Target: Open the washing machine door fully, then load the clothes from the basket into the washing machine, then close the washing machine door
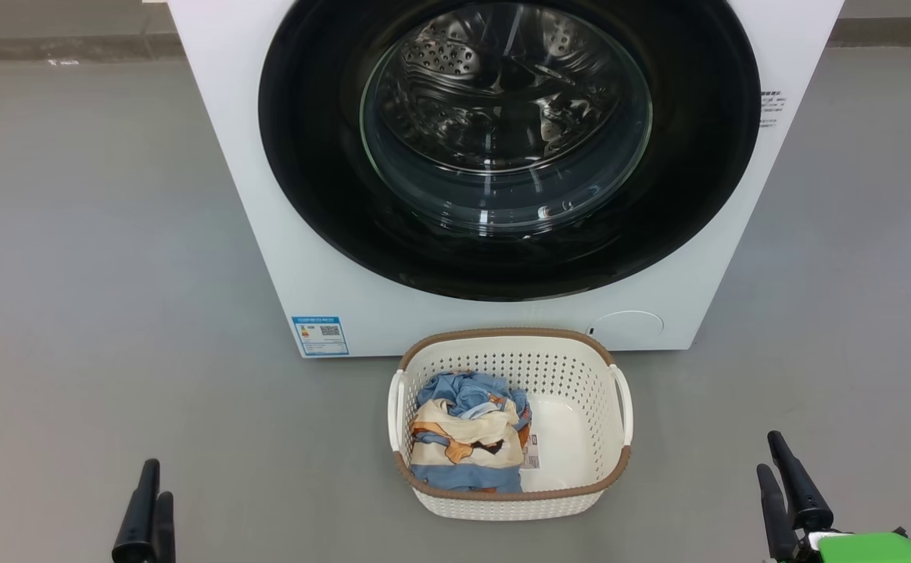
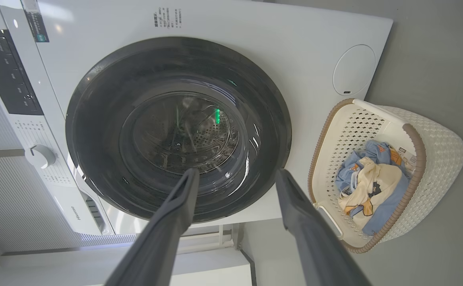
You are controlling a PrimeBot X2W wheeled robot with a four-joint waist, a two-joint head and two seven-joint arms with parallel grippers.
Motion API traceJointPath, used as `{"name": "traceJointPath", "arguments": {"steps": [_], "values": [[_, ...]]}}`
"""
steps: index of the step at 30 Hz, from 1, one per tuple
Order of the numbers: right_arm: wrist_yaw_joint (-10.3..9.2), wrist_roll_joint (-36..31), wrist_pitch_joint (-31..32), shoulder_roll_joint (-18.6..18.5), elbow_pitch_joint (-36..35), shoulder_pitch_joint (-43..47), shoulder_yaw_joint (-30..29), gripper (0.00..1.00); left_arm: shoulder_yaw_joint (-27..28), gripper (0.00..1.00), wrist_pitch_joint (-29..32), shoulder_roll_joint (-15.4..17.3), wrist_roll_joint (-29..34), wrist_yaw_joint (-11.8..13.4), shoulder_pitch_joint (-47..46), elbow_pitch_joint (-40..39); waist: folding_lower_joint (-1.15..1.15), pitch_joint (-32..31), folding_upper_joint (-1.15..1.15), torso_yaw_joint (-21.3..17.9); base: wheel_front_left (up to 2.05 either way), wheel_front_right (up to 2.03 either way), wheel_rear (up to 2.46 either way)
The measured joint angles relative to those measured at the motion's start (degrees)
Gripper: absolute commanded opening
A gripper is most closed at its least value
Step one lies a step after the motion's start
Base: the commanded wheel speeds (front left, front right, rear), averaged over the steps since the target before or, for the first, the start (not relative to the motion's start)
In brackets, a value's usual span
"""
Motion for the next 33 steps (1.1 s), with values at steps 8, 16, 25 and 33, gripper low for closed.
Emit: {"name": "traceJointPath", "arguments": {"steps": [8, 16, 25, 33], "values": [[0.00, -4.98, -1.29, 0.00, -0.38, -0.04, 0.26, 1.00, -0.74, 1.00, -1.46, 1.33, 3.52, 0.00, 0.00, -0.62, 0.00, 0.05, 0.00, 0.08, 0.00, 0.00, 0.00], [0.00, -10.76, -2.58, -0.03, -0.87, -0.06, 1.35, 1.00, -1.08, 1.00, -2.69, 1.58, 8.09, 0.00, 0.00, -1.64, 0.00, 0.13, 0.00, 0.18, 0.00, 0.00, 0.00], [0.00, -19.61, -4.03, -0.37, -1.10, -0.09, 2.71, 1.00, -1.89, 1.00, -4.05, 2.21, 14.66, 0.00, 0.00, -2.49, 0.00, 0.27, 0.00, 0.20, 0.00, 0.00, 0.00], [0.00, -25.75, -5.22, -0.48, -1.25, -0.18, 3.56, 1.00, -2.49, 1.00, -5.32, 2.93, 22.12, 0.00, 0.01, -3.41, 0.00, 0.36, 0.00, 0.23, 0.00, 0.00, 0.00]]}}
